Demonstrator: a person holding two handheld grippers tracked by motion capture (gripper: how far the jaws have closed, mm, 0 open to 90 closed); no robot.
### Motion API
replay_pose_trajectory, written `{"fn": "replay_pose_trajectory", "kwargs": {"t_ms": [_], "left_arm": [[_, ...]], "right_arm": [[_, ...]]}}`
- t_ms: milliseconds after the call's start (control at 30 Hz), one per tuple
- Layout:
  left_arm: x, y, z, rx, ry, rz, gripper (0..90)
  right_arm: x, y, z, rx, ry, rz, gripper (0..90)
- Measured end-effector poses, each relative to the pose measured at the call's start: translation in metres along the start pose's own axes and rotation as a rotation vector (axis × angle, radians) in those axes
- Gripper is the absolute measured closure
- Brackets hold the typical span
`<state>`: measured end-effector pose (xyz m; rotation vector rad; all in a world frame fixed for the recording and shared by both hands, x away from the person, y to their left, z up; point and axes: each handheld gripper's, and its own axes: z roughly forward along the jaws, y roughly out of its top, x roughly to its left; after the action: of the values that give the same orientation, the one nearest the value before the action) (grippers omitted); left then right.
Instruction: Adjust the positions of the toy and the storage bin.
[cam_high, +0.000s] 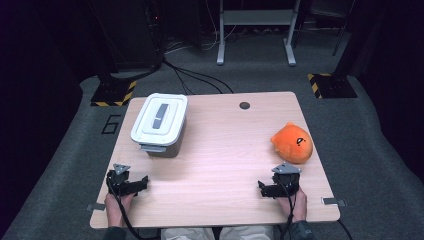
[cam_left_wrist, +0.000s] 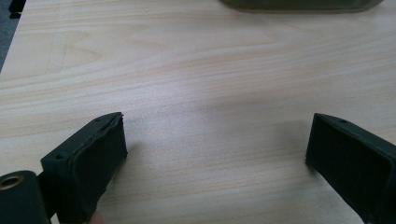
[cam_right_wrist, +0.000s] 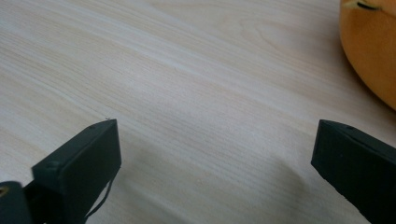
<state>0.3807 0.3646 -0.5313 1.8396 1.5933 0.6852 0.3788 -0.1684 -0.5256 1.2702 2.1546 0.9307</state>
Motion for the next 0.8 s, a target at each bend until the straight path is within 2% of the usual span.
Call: {"fn": "replay_pose_trajectory", "kwargs": {"t_ms": [100,200,233,333,433,467,567,800], "left_arm": [[0.0,0.0,0.0,0.0,-0.003,0.002,4.7],[0.0,0.0,0.0,0.001,-0.01,0.005,4.4],[0.0,0.001,-0.001,0.012,-0.021,0.004,4.4],[0.001,0.007,-0.005,0.007,-0.033,0.002,4.3],[0.003,0.02,-0.016,-0.016,-0.047,0.006,4.4],[0.003,0.023,-0.019,-0.022,-0.053,0.004,4.6],[0.005,0.037,-0.028,-0.039,-0.066,-0.002,4.6],[0.007,0.062,-0.048,-0.084,-0.064,0.007,4.7]], "right_arm": [[0.002,0.003,0.006,0.043,0.004,0.005,0.0],[0.0,0.003,0.008,0.044,0.016,0.011,0.0],[-0.002,0.002,0.008,0.048,0.024,0.037,0.0],[-0.003,0.002,0.009,0.051,0.033,0.036,0.0],[-0.002,0.002,0.009,0.047,0.029,0.039,0.0],[-0.004,0.002,0.008,0.054,0.037,0.021,0.0],[-0.003,0.002,0.009,0.044,0.029,0.033,0.0],[-0.004,0.002,0.008,0.05,0.037,0.02,0.0]]}}
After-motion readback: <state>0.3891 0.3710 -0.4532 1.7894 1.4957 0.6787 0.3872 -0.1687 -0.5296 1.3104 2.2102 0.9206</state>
